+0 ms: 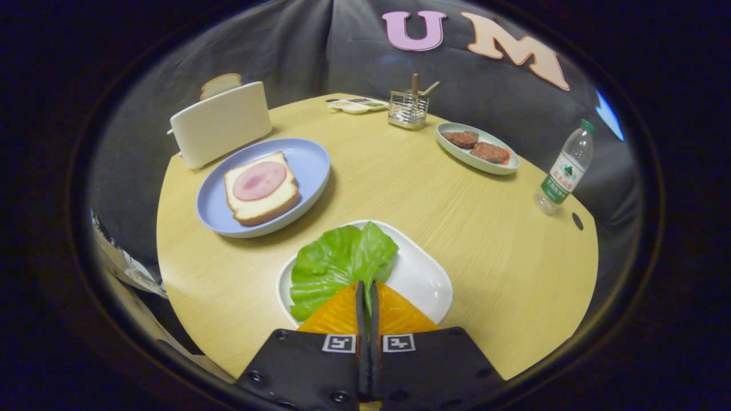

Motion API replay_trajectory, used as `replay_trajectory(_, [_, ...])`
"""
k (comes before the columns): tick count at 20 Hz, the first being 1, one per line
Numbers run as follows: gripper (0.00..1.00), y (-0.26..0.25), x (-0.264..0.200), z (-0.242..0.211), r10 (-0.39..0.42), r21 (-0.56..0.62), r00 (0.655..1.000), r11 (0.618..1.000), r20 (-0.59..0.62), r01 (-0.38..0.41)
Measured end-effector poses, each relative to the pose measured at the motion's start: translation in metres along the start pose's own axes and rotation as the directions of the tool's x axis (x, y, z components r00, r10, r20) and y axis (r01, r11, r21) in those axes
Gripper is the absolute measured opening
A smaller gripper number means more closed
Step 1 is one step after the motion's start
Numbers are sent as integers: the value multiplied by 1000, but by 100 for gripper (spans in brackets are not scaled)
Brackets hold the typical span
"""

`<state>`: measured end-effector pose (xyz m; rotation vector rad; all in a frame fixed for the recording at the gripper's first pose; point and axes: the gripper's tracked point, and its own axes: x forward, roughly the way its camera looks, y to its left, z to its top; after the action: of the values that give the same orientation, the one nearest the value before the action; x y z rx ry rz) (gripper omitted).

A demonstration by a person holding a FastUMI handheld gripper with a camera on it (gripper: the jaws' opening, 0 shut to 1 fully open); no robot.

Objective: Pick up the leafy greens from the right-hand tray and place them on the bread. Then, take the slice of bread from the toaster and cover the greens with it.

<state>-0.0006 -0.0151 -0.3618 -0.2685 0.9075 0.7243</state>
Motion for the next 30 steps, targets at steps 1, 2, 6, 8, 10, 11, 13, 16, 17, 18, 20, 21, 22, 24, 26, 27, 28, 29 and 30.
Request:
replay_trajectory(1, [4,-1,-3,6,-13,-3,1000,1000,7,13])
replay_trajectory(2, [4,2,-7,13,-8,1,1000,1000,11,8])
replay_trajectory(6, [3,8,-21,41,-37,-5,999,999,38,37])
replay_trajectory(8, [3,18,-25,56,-39,-6,998,999,53,39])
replay_trajectory(10, [3,32,-29,71,-42,-20,997,999,66,43])
replay_trajectory(11, [3,39,-32,79,-43,-29,997,999,72,45])
replay_trajectory(13, [4,53,-36,94,-43,-44,995,998,85,47])
replay_trajectory(16, [4,74,-41,113,-42,-60,994,997,105,49])
replay_trajectory(17, [3,80,-42,120,-41,-67,993,997,111,48])
replay_trajectory(18, [3,87,-43,126,-37,-73,993,996,116,45])
replay_trajectory(20, [4,103,-41,134,-27,-87,992,996,121,37])
replay_trajectory(21, [4,110,-39,138,-21,-93,992,995,122,32])
replay_trajectory(22, [4,118,-36,142,-14,-97,992,995,123,26])
replay_trajectory(24, [4,134,-30,149,5,-104,992,995,124,8])
replay_trajectory(26, [4,151,-24,155,28,-110,991,994,128,-14])
replay_trajectory(27, [4,158,-21,158,39,-115,991,993,129,-24])
replay_trajectory(28, [4,165,-17,160,50,-119,991,992,128,-35])
replay_trajectory(29, [4,170,-13,163,58,-122,990,992,125,-43])
replay_trajectory(30, [4,176,-8,166,67,-124,990,991,122,-52])
